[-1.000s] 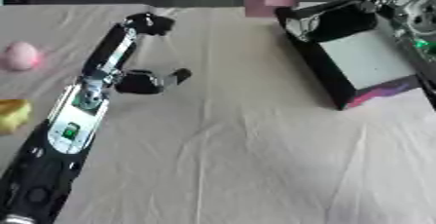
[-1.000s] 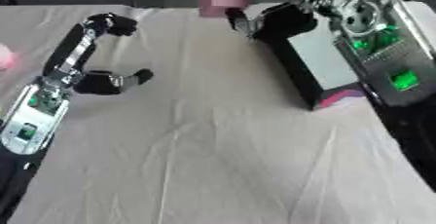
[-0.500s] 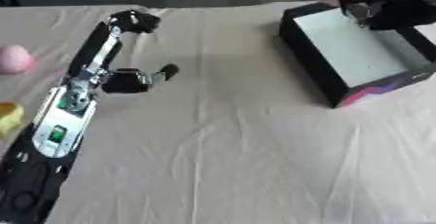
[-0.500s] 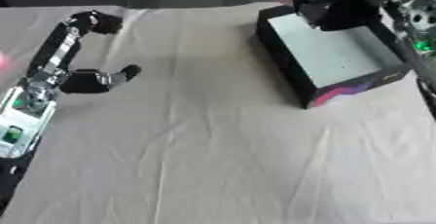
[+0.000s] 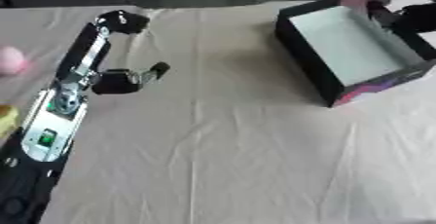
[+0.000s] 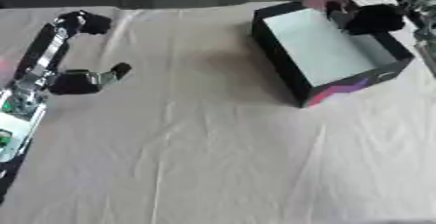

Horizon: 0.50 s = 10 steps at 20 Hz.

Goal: Pick up the objects with one hand, pass them to the other hand, and then place them into the box on the other side of the table.

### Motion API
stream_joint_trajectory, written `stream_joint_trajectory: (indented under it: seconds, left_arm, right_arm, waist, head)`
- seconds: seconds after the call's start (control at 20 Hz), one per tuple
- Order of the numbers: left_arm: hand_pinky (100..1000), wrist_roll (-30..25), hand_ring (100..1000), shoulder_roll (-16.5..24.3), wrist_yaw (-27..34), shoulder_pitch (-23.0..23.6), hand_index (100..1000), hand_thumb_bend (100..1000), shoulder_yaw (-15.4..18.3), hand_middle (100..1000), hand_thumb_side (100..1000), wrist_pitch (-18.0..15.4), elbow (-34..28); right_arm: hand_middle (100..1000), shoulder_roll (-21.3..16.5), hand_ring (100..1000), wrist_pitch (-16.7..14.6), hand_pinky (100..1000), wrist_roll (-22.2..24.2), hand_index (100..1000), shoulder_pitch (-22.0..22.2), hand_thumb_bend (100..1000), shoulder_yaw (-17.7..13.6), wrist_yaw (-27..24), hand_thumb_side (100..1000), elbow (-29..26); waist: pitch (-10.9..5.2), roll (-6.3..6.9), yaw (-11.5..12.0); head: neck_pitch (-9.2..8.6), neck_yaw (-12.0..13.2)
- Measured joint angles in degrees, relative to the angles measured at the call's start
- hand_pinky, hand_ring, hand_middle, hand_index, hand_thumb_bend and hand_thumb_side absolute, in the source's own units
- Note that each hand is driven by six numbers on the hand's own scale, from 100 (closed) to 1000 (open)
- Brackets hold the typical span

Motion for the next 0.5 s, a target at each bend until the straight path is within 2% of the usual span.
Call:
stream_joint_trajectory:
  seconds: [0.25,0.5]
  left_arm:
    - [761,0.0,695,0.0,0.1,0.0,790,532,0.0,663,322,0.0,0.0]
    - [761,0.0,695,0.0,0.1,0.0,791,533,0.0,663,327,0.0,-0.2]
  right_arm:
    - [615,0.0,772,-1.0,916,-0.2,760,0.2,100,-0.1,1.8,144,3.5]
    - [736,0.0,827,-2.3,936,1.1,847,0.1,100,-0.1,3.3,238,5.5]
  waist:
    - [0.0,0.0,0.1]
    - [0.0,0.0,0.3]
  head:
    - [0.18,-1.7]
    - [0.22,-3.5]
